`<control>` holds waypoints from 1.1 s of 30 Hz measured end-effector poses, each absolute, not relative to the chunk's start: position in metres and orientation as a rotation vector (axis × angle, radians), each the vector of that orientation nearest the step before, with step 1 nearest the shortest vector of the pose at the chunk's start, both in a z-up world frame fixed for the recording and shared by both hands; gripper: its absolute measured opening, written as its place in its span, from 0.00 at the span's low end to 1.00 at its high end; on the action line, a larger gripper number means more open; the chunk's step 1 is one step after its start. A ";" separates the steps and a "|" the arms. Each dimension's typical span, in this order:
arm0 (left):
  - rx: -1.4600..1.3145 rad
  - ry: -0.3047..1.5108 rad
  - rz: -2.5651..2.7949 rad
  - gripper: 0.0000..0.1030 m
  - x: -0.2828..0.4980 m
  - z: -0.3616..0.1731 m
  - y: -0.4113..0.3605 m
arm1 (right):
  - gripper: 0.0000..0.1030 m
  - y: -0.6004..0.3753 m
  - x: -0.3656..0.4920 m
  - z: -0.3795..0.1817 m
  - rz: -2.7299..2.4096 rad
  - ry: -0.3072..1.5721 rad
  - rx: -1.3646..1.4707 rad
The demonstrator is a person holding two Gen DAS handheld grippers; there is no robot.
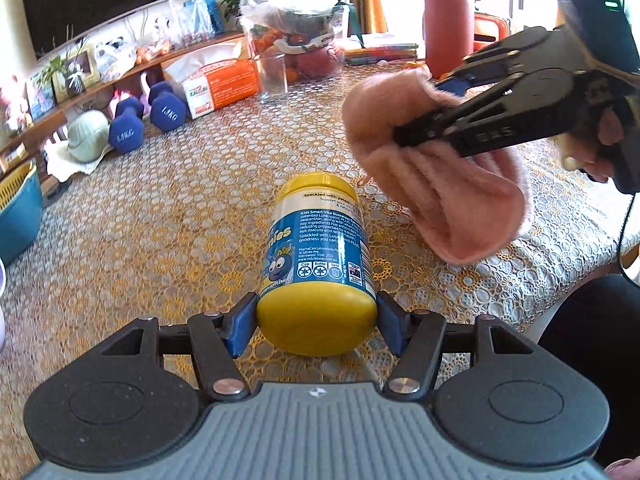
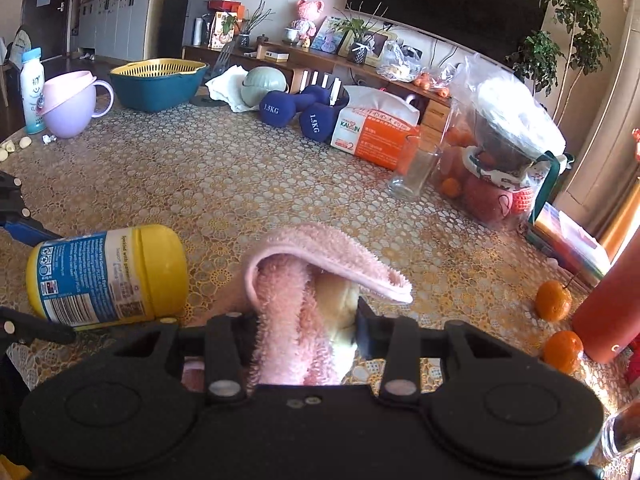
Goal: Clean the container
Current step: 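Wipe the bottle body with the towel in the right gripper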
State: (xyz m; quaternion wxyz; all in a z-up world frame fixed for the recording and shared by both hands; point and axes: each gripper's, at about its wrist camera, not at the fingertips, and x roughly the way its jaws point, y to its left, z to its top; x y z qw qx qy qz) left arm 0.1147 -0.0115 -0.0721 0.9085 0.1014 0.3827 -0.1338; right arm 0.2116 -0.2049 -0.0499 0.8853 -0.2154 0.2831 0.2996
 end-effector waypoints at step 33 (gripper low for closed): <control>0.144 0.690 -0.204 0.72 0.092 -0.071 0.030 | 0.41 -0.094 0.182 -0.024 0.938 0.462 -0.626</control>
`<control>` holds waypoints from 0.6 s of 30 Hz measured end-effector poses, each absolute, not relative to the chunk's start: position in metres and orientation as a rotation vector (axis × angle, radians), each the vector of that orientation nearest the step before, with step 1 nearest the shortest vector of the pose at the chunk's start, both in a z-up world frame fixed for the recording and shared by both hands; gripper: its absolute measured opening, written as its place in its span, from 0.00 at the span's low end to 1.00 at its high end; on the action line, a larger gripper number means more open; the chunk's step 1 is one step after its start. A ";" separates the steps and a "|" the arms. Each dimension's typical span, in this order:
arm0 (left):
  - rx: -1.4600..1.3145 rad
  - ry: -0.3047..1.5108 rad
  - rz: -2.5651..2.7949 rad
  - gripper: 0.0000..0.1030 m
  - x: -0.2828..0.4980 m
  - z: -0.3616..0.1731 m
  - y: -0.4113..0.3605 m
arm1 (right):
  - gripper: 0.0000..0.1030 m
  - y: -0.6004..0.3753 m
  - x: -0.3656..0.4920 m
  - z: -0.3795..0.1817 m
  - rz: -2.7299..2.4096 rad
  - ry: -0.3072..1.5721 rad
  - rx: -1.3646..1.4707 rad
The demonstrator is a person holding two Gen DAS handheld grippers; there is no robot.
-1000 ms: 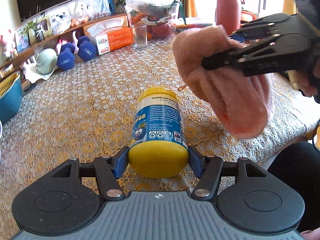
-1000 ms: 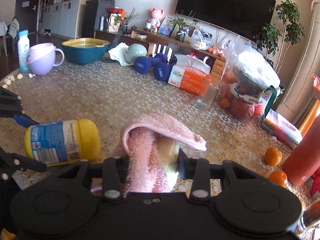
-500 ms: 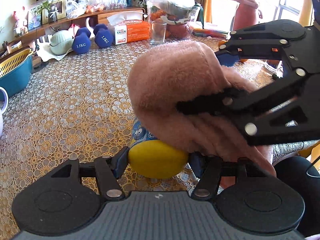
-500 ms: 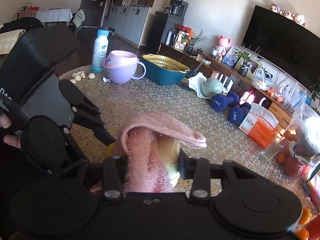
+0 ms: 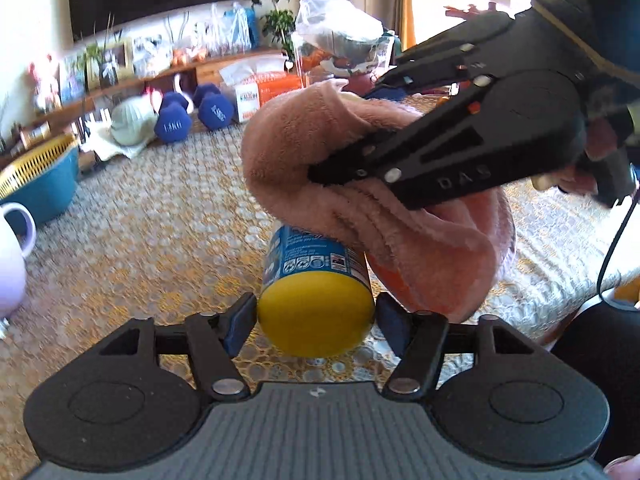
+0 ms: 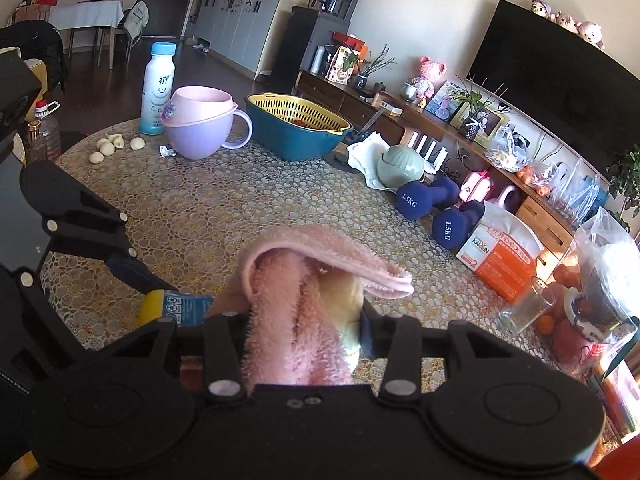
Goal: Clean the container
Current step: 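Wipe the bottle body with the towel in the right gripper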
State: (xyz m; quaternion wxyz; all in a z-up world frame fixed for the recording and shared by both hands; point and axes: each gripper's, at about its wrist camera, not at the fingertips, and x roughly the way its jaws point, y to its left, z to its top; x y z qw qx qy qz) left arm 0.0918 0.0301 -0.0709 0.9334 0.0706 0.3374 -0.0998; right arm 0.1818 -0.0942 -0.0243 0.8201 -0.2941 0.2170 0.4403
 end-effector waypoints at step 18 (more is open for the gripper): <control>0.253 0.665 -0.130 0.62 0.098 -0.087 0.031 | 0.40 -0.076 0.209 -0.028 0.875 0.496 -0.574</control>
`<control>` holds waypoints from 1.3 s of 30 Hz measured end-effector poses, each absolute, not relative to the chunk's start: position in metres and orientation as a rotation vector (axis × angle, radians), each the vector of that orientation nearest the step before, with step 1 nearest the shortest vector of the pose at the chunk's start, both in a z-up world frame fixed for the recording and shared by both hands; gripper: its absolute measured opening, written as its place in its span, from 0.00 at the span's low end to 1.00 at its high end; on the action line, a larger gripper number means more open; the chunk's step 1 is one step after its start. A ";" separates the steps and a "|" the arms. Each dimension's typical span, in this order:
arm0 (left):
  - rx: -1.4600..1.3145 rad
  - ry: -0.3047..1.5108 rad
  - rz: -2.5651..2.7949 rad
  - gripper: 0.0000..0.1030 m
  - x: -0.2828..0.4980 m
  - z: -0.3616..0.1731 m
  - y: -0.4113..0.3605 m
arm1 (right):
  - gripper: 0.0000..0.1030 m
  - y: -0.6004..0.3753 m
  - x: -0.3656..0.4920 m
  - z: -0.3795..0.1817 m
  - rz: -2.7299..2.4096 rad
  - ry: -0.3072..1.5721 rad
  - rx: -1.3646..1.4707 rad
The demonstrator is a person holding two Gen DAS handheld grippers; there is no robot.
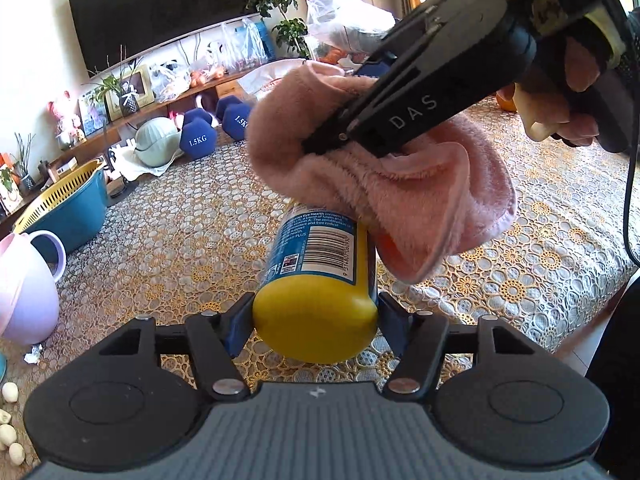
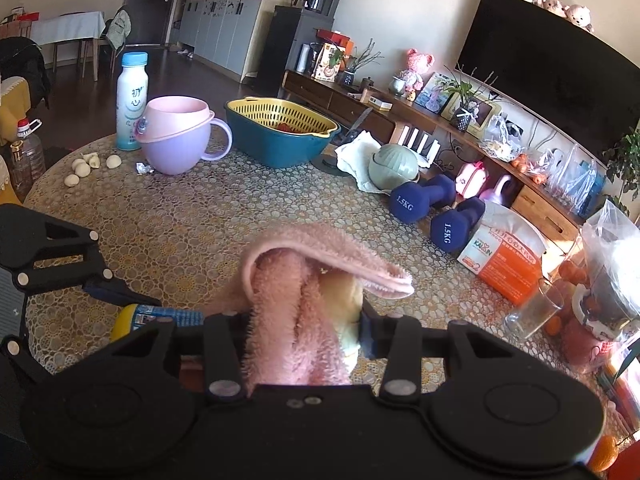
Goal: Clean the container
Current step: 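Wipe the bottle body with the towel in the right gripper, then turn the bottle end toward the right gripper while the right wipes it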
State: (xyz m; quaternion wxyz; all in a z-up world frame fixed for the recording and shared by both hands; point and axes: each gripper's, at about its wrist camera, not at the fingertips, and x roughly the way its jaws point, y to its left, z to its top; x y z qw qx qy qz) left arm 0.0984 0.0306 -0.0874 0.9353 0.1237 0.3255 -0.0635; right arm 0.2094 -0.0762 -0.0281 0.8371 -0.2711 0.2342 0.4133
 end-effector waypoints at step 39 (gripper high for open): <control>0.060 0.691 -0.158 0.62 0.101 -0.056 0.045 | 0.39 -0.104 0.199 -0.037 0.910 0.568 -0.508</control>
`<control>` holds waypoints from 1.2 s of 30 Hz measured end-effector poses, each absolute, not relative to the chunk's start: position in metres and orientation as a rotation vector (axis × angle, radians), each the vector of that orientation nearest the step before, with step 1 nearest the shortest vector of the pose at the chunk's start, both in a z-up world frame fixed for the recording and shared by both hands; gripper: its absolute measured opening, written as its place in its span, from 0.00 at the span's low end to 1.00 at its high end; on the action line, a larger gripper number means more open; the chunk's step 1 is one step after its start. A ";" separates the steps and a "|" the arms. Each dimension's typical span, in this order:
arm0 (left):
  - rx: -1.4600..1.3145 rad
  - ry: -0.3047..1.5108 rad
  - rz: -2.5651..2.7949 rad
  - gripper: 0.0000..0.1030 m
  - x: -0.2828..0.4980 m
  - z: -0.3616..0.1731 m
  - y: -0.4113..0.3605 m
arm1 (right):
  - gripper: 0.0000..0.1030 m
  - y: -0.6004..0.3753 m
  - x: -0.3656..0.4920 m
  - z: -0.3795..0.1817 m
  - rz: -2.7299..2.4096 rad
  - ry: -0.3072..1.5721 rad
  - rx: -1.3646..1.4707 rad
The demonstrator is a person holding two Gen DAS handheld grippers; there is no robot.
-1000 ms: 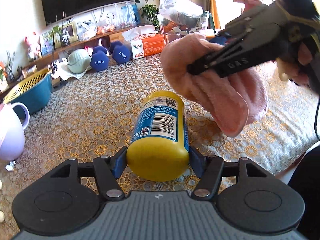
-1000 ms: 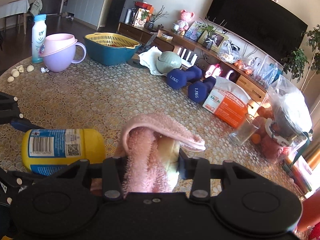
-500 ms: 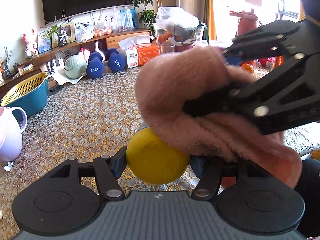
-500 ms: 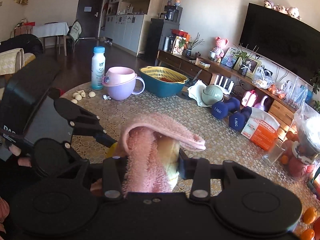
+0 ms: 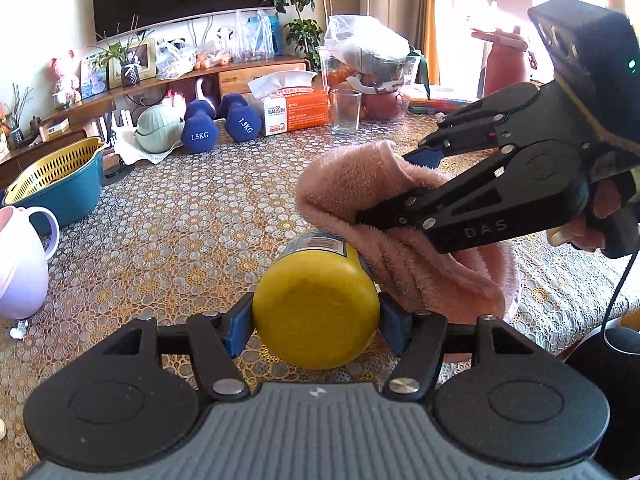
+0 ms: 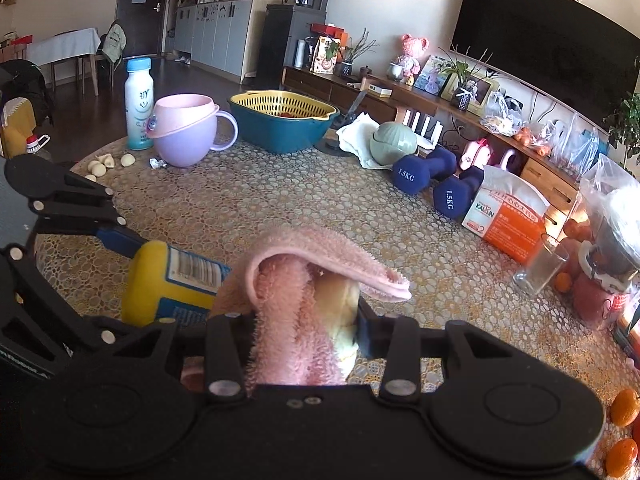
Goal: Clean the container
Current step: 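Turn the bottle end toward the right gripper while the right wipes it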
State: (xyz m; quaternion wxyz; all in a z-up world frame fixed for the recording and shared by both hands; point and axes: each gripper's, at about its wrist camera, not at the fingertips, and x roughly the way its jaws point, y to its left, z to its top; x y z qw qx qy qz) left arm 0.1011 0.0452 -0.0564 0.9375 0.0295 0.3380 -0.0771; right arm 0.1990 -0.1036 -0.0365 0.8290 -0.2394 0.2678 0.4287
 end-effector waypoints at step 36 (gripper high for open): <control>-0.022 0.706 -0.231 0.61 0.090 -0.046 0.038 | 0.39 -0.119 0.156 0.001 1.043 0.515 -0.515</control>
